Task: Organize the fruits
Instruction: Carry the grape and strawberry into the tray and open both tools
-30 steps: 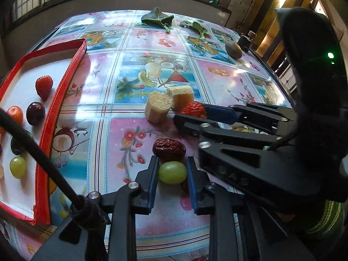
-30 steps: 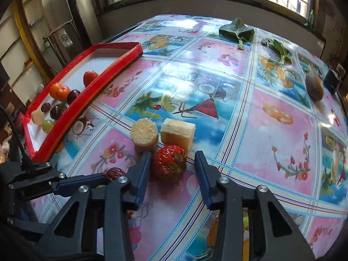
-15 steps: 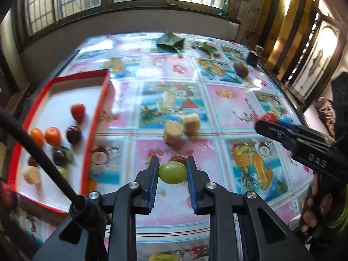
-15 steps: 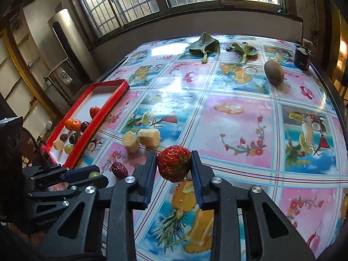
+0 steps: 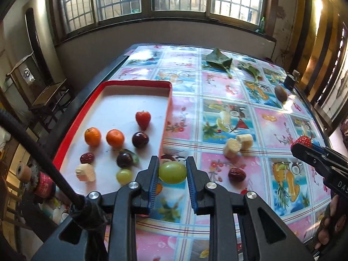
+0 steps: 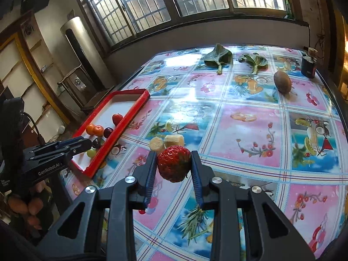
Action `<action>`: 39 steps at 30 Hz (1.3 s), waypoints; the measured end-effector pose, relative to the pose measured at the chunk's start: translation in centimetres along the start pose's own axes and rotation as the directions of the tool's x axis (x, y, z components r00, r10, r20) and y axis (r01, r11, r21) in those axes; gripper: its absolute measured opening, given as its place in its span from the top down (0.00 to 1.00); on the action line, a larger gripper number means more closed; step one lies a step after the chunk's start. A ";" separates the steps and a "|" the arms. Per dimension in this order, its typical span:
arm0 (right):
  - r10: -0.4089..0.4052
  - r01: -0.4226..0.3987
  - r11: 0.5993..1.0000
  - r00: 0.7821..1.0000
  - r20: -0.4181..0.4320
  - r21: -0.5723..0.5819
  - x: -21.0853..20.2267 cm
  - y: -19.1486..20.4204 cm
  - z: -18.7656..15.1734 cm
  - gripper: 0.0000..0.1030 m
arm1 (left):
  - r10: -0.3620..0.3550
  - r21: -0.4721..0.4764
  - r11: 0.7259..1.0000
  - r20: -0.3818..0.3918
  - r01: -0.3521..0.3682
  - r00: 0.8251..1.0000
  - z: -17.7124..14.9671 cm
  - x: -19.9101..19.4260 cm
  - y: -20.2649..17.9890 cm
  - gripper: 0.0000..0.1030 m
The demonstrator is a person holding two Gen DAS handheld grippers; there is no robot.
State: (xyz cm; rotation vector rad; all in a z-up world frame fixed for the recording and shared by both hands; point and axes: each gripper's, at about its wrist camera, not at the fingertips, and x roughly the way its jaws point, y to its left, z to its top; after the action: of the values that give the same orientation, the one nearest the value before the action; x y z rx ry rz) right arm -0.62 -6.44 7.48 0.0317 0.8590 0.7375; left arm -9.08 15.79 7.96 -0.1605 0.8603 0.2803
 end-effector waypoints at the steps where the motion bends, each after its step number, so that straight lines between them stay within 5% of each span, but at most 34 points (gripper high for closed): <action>1: 0.006 -0.006 1.000 1.000 -0.001 -0.006 0.1 0.4 0.1 0.68 | 0.002 -0.006 1.000 0.001 -0.002 1.000 0.0 0.0 0.3 0.77; 22: 0.041 -0.043 0.995 0.999 -0.026 -0.089 2.4 4.7 2.0 0.68 | 0.011 -0.065 0.998 -0.003 -0.011 1.000 0.7 0.8 4.0 0.77; 39: 0.006 -0.009 0.997 0.999 -0.040 -0.076 3.0 3.5 1.8 0.68 | 0.047 -0.146 0.988 0.007 -0.045 0.999 0.7 0.5 9.2 0.77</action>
State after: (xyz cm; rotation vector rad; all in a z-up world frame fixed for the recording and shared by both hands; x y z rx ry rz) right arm -0.08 -1.52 7.74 -0.0472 0.8683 0.7795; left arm -11.15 24.82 7.80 -0.2757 0.8336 0.3877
